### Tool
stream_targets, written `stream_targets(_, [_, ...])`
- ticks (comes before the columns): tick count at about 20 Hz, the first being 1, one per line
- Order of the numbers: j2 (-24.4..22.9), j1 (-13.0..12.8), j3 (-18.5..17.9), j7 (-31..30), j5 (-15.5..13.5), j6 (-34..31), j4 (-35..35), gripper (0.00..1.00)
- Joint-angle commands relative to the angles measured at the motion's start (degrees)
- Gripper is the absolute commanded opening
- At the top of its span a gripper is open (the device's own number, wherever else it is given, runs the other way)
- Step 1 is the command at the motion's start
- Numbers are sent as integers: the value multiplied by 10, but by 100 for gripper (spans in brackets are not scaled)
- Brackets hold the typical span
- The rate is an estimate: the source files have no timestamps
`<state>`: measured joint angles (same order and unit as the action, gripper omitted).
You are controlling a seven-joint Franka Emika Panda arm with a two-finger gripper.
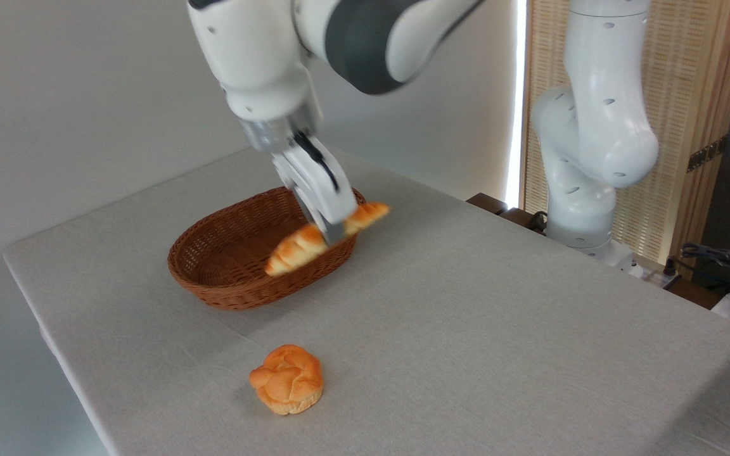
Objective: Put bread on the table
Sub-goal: 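Carry the braided roll beside the basket and lower it onto the table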
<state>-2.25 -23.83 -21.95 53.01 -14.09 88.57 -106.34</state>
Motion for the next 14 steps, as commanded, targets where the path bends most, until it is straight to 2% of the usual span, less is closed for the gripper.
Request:
stream_targets(1, [15, -17, -66, 74, 10, 6, -32, 28])
stream_targets(3, [15, -18, -86, 99, 7, 8, -51, 32])
stream_targets(4, [18, -17, -89, 100, 5, 8, -55, 40])
stream_targets(5, [22, -17, -89, 100, 5, 8, -58, 42])
stream_targets(6, [29, -17, -90, 99, 5, 8, -62, 52])
stream_targets(8, [44, -17, -89, 97, 5, 9, -64, 91])
stream_targets(10, [44, -18, -89, 95, 5, 8, -65, 100])
stream_targets(14, [45, -18, -89, 96, 5, 8, -72, 100])
